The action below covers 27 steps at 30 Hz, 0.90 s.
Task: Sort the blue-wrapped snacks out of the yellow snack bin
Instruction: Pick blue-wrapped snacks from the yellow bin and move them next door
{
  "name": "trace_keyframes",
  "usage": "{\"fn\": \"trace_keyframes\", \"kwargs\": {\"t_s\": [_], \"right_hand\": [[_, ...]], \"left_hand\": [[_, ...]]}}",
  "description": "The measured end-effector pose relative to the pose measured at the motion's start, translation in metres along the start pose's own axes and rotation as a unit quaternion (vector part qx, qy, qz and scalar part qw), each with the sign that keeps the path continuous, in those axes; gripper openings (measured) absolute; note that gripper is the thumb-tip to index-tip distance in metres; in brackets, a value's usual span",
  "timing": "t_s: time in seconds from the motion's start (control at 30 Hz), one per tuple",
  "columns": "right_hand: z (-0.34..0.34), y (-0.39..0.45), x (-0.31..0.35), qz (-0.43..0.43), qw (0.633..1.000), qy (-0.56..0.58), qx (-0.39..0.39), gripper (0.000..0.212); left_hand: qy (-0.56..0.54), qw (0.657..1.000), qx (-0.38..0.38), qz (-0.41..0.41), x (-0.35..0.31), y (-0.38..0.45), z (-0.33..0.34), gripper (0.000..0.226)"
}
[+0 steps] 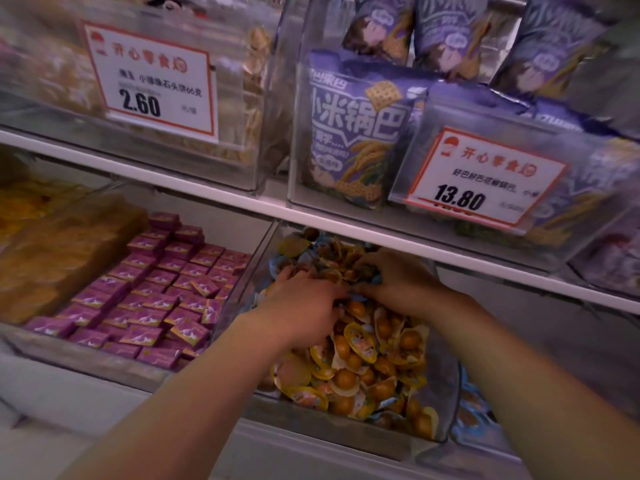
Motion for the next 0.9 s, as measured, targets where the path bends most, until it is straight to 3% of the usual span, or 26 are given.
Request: {"fn": "trace_keyframes", "kwargs": {"t_s": [0.13, 0.27, 0.37, 0.43, 0.5, 0.6, 0.7, 0.77, 0.8, 0.83, 0.9], "right_hand": [[-0.003, 0.002, -0.014, 0.037, 0.998, 0.036, -0.021, 0.041], [-0.003, 0.003, -0.022, 0.058, 0.994, 0.091, -0.024, 0.036], [-0.003, -0.001, -0.034, 0.129, 0.971, 0.201, -0.032, 0.031], [0.002, -0.011, -0.037, 0.181, 0.912, 0.366, -0.038, 0.023], [0.007, -0.019, -0.023, 0.175, 0.842, 0.510, -0.007, 0.012], [0.011, -0.031, -0.003, 0.163, 0.748, 0.643, 0.017, 0.020], [0.006, -0.046, 0.003, 0.178, 0.721, 0.668, -0.034, 0.022], [0.005, -0.054, 0.002, 0.177, 0.700, 0.689, -0.069, 0.022], [0.004, -0.058, 0.000, 0.172, 0.707, 0.680, -0.087, 0.022], [0.000, -0.061, -0.004, 0.162, 0.744, 0.638, -0.114, 0.023], [-0.014, -0.066, -0.007, 0.134, 0.853, 0.477, -0.166, 0.027]], "left_hand": [[-0.070, 0.993, -0.092, -0.027, 0.007, -0.004, -0.020, 0.008], [-0.137, 0.978, -0.147, -0.064, 0.019, -0.010, -0.028, 0.008], [-0.144, 0.967, -0.192, -0.086, 0.027, -0.013, -0.034, 0.010], [-0.089, 0.976, -0.186, -0.069, 0.021, -0.011, -0.033, 0.015], [-0.025, 0.991, -0.125, -0.031, 0.008, -0.007, -0.021, 0.024], [0.033, 0.999, -0.026, 0.010, -0.005, -0.002, -0.003, 0.034], [0.032, 0.999, 0.025, 0.021, -0.008, 0.001, 0.005, 0.040], [0.003, 1.000, 0.018, 0.015, -0.008, 0.002, 0.002, 0.043], [-0.016, 1.000, 0.004, 0.008, -0.007, 0.003, -0.002, 0.045], [-0.031, 0.999, -0.014, 0.002, -0.007, 0.003, -0.006, 0.046], [-0.048, 0.998, -0.047, -0.004, -0.005, 0.003, -0.012, 0.044]]}}
Point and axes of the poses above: each hand's wrist, its own y-axis towards the middle knuckle, its own z-axis out of the palm, x = y × z, the point moved 9 cm from there along y, towards the middle knuckle, and after that the axes turned 10 degrees about y, right-handed, at the moved point
